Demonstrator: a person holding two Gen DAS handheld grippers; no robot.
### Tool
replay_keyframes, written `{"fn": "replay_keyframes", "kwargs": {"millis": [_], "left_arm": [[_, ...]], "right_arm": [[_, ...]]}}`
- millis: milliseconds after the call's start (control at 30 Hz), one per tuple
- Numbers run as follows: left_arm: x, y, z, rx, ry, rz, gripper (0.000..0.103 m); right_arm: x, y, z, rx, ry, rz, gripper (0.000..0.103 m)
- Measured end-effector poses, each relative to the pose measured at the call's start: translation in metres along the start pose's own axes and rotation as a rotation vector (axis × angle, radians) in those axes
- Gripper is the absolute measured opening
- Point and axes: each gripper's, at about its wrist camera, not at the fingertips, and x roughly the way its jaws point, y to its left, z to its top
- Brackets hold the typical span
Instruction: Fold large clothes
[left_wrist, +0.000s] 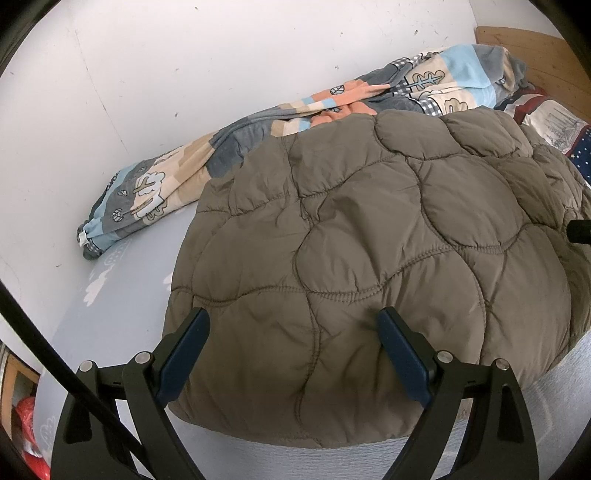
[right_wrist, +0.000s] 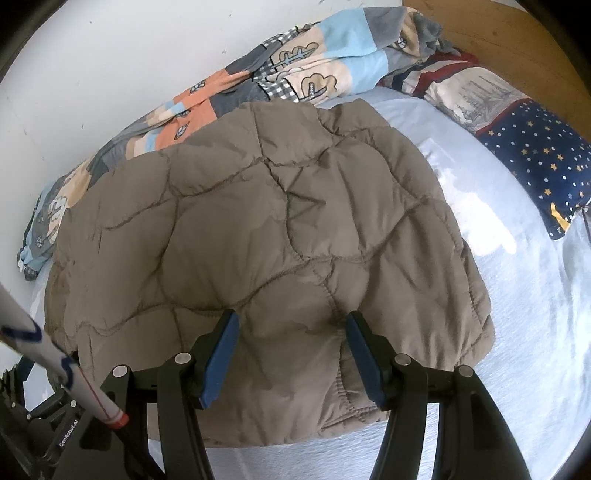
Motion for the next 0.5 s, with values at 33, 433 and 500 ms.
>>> {"fn": "replay_keyframes", "kwargs": {"millis": [33, 433, 500], "left_arm": [[0.000, 0.000, 0.000, 0.000, 0.000, 0.000, 0.092], [0.006, 0.018, -0.002, -0.094, 0.065, -0.070, 0.092], [0.007, 0.029, -0.003, -0.149, 0.091, -0.087, 0.092]], "right_arm": [[-0.001, 0.000, 0.000, 0.002, 0.000, 0.000, 0.065], [0.002, -0.011, 0.002, 0.029, 0.016, -0.002, 0.065], [0.006, -0.015, 0.000, 0.049, 0.042, 0.019, 0.067]]}}
